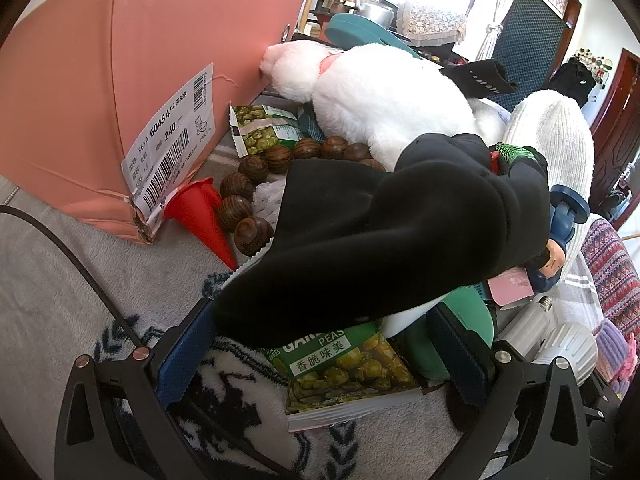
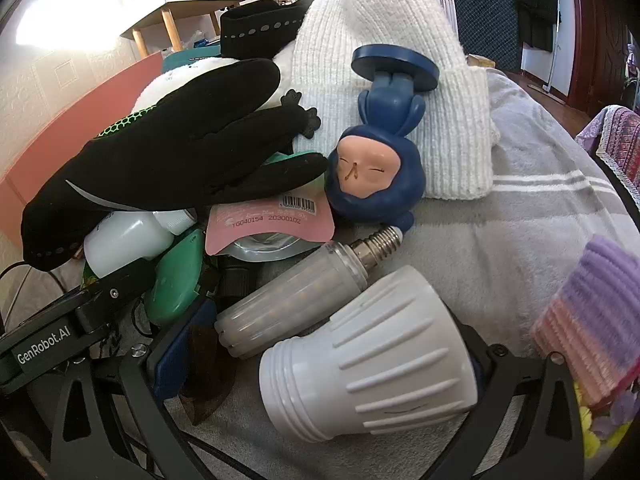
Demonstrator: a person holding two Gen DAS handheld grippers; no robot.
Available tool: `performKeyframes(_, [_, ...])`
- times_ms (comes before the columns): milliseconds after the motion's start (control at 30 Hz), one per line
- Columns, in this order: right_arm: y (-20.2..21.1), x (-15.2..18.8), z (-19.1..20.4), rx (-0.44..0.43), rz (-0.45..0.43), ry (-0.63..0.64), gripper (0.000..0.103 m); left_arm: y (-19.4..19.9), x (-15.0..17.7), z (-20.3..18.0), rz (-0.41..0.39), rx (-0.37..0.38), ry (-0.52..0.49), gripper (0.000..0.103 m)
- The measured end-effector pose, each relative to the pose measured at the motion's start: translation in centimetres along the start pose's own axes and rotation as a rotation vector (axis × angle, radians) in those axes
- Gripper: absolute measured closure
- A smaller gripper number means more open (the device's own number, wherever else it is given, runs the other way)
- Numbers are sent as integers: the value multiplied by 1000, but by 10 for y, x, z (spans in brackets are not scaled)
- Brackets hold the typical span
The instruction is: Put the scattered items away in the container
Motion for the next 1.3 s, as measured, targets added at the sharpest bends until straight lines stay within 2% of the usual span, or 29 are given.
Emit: performKeyframes(1300, [3, -2, -1, -5, 15, -4, 0, 0, -1, 0, 0, -1, 1, 0])
Point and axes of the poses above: each gripper's, at about its wrist camera, not at the fingertips, and y roughly against the way its jaws point, z to its left, x to its underside, the point moved 2 cm from there along -y, roughly the way its jaws point, and after that the axes turned 12 degrees about -y, right-handed, at the moved point
